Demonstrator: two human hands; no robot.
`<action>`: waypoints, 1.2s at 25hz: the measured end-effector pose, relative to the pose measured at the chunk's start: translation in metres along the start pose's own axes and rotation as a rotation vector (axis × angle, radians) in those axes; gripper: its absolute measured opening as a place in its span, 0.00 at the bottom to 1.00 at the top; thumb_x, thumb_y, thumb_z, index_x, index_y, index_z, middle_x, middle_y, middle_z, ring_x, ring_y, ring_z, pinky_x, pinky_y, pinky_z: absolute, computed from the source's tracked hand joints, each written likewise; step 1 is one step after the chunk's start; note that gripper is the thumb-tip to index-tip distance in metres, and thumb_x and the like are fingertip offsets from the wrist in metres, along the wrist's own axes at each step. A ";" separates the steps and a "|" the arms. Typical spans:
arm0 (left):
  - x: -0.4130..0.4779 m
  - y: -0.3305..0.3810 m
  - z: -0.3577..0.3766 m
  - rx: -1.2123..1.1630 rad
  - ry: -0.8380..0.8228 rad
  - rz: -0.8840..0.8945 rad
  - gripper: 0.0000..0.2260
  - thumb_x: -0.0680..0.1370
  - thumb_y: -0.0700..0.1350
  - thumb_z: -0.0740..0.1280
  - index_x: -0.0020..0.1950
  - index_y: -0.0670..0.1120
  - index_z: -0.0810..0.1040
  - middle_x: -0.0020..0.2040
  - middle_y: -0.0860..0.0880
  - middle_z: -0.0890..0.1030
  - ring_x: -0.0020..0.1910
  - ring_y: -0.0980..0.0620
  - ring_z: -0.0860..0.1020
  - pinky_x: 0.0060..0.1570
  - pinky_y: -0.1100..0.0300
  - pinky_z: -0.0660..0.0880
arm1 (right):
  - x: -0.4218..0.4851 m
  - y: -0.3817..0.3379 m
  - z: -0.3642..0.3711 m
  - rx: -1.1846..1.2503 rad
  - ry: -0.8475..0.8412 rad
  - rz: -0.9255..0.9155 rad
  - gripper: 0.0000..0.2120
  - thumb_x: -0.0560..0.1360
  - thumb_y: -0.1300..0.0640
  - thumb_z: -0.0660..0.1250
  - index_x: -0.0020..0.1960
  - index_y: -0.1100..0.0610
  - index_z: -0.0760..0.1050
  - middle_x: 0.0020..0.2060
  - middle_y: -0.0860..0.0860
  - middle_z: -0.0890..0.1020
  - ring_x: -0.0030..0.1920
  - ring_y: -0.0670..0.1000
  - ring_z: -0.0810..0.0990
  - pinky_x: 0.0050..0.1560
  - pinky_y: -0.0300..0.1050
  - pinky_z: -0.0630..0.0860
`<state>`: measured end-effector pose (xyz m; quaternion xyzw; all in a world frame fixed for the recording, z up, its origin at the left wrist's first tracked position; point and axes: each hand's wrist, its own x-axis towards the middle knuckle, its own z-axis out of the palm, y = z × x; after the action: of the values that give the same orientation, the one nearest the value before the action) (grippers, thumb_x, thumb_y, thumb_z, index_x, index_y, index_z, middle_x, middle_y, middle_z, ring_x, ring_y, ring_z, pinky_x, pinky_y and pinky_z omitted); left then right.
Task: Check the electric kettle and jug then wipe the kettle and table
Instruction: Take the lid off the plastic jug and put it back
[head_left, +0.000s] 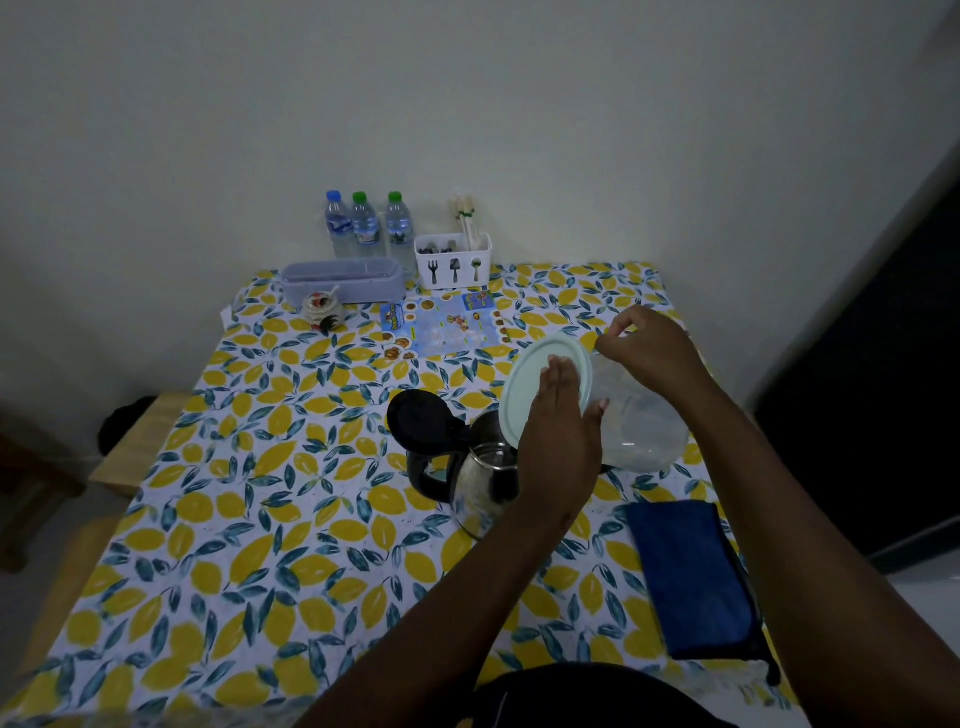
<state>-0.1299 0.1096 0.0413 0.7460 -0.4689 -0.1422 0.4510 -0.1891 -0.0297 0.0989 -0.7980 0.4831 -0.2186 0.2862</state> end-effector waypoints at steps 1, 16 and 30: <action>0.000 -0.001 0.000 0.025 -0.017 0.014 0.27 0.82 0.51 0.58 0.77 0.44 0.53 0.79 0.47 0.55 0.78 0.52 0.53 0.75 0.58 0.52 | 0.000 0.005 0.001 0.048 0.002 0.017 0.06 0.67 0.49 0.69 0.39 0.49 0.73 0.46 0.46 0.78 0.45 0.51 0.78 0.46 0.51 0.74; 0.025 0.022 0.079 0.469 -0.422 0.330 0.27 0.83 0.50 0.55 0.77 0.38 0.50 0.79 0.39 0.51 0.78 0.42 0.50 0.76 0.51 0.50 | -0.009 0.155 0.001 0.610 0.162 0.348 0.06 0.74 0.56 0.68 0.39 0.56 0.75 0.30 0.51 0.74 0.20 0.40 0.69 0.20 0.34 0.65; 0.088 0.044 0.206 0.706 -0.669 0.538 0.26 0.84 0.49 0.53 0.77 0.40 0.47 0.80 0.41 0.47 0.79 0.42 0.48 0.77 0.48 0.51 | 0.045 0.299 -0.048 0.791 0.339 0.531 0.06 0.73 0.58 0.69 0.37 0.51 0.75 0.31 0.49 0.76 0.25 0.42 0.72 0.22 0.34 0.67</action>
<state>-0.2402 -0.0808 -0.0188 0.6198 -0.7798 -0.0857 0.0206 -0.3929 -0.1923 -0.0619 -0.4314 0.5892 -0.4312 0.5299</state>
